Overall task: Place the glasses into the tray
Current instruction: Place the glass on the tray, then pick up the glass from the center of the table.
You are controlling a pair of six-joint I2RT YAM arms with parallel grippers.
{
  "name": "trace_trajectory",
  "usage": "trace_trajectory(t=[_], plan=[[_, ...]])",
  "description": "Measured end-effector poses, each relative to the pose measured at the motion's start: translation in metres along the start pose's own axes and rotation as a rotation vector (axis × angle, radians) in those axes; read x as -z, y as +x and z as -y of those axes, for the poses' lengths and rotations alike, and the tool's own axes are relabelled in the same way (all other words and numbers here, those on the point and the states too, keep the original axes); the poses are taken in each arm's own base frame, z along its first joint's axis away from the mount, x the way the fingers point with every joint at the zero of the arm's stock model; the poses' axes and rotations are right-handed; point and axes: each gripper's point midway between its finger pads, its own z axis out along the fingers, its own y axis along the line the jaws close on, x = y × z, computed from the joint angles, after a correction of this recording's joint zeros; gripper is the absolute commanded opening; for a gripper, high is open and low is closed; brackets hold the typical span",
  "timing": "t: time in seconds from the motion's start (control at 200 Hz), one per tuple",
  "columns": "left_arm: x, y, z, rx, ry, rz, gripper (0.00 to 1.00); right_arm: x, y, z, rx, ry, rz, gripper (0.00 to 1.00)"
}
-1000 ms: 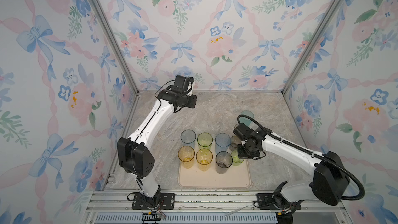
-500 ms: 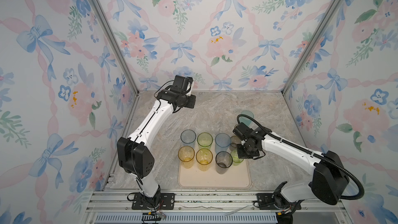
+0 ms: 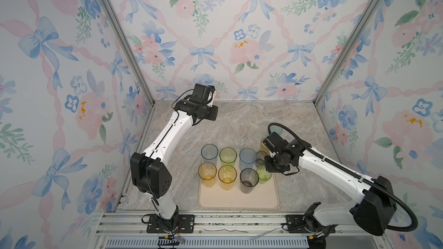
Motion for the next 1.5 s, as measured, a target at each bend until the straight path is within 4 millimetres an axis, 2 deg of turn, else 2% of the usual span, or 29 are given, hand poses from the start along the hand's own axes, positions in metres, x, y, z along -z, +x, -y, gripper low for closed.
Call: trace_trajectory(t=[0.1, 0.205, 0.335, 0.505, 0.72, 0.991, 1.186, 1.501], plan=[[0.000, 0.000, -0.002, 0.002, -0.002, 0.001, 0.31, 0.023, -0.018, 0.011, -0.051, -0.026, 0.065, 0.29], [-0.001, 0.000, -0.003, 0.005, -0.004, 0.003, 0.31, 0.048, -0.044, 0.034, -0.123, -0.027, 0.149, 0.27], [-0.003, 0.001, -0.003, 0.005, -0.004, 0.000, 0.30, 0.055, -0.066, 0.054, -0.153, 0.008, 0.181, 0.25], [-0.003, -0.001, -0.003, 0.005, -0.004, 0.010, 0.30, 0.030, -0.083, 0.063, -0.132, 0.065, 0.111, 0.20], [-0.004, 0.000, -0.006, 0.008, -0.007, 0.009, 0.30, -0.009, -0.098, 0.061, -0.105, 0.095, 0.045, 0.19], [-0.005, 0.002, -0.009, 0.013, -0.012, 0.004, 0.30, -0.033, -0.118, 0.056, -0.105, 0.097, 0.053, 0.19], [-0.005, 0.001, -0.009, 0.014, -0.012, 0.005, 0.30, -0.054, -0.123, 0.056, -0.106, 0.108, 0.026, 0.19], [-0.005, 0.001, -0.016, 0.023, -0.022, 0.006, 0.30, -0.060, -0.137, 0.058, -0.120, 0.110, 0.040, 0.18]])
